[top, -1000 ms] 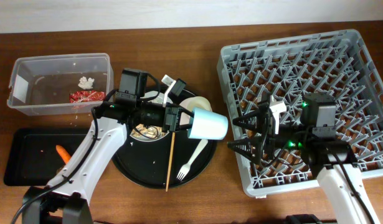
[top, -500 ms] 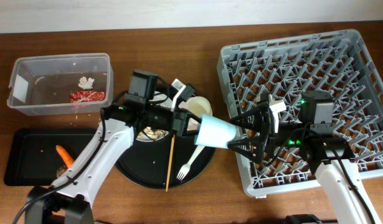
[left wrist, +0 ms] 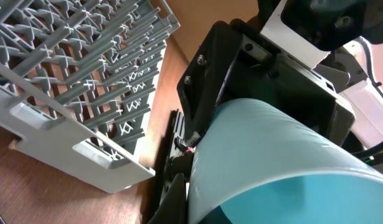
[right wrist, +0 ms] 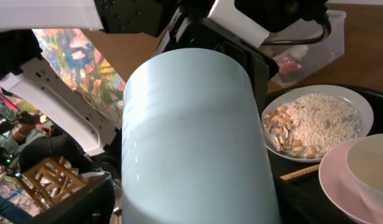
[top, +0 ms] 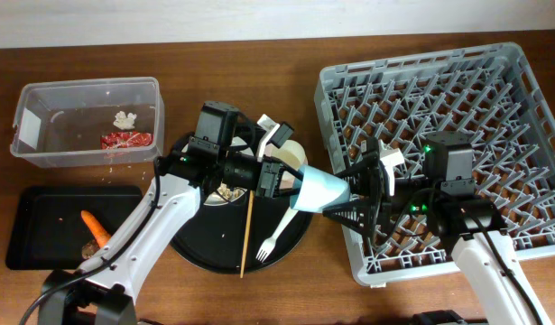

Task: Sort waste into correct bins and load items into the dishwasher rack
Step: 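Hand the blue mug from the left gripper to the right gripper, then place the blue mug upside down in the rack with the right gripper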

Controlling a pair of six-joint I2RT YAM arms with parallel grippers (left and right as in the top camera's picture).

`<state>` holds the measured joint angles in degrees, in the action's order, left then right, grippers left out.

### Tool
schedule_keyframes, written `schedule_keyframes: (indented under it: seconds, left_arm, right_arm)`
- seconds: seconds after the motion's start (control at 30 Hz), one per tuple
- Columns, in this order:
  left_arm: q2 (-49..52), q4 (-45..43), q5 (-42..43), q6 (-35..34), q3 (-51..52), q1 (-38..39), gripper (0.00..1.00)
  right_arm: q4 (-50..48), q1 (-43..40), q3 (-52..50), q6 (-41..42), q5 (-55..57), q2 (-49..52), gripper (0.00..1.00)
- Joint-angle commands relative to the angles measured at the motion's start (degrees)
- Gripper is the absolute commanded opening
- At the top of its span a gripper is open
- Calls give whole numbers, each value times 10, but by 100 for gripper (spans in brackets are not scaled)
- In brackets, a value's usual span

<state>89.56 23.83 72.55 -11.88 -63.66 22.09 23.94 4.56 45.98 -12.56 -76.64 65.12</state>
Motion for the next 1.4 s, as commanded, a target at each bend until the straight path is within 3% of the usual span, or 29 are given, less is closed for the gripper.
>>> schedule_keyframes:
  seconds: [0.0, 0.13, 0.23, 0.3, 0.53, 0.73, 0.97, 1.07, 1.23, 1.37]
  left_arm:
    - [-9, -7, -15, -12, -10, -1, 0]
    - [-9, -11, -16, -14, -10, -1, 3]
    - [-9, -10, -28, -14, -10, -1, 21]
    - [-9, 5, -65, -13, -9, -1, 28]
    - [-9, 153, -395, -14, -10, -3, 28]
    - [-29, 235, -584, -14, -10, -62, 29]
    - [-92, 287, -652, -13, -10, -133, 29]
    - [-116, 301, -687, -14, -10, -143, 29]
    - [-125, 311, -696, -14, -10, -143, 30]
    - [-125, 315, -696, -14, -10, -143, 30]
  right_arm:
    - [3, 7, 8, -5, -26, 0, 70]
    - [3, 7, 8, -5, -24, 0, 67]
    - [3, 7, 8, -5, -23, 0, 67]
    - [3, 7, 8, -5, -22, 0, 60]
    - [2, 6, 9, 44, 73, -1, 52]
    - [28, 6, 36, 104, 222, -12, 49]
    - [239, 6, 191, 148, 579, -13, 48]
    - [317, -10, 266, 167, 707, -6, 53]
    - [366, -89, 312, 175, 768, 18, 53]
    - [367, -200, 313, 192, 791, 59, 53]
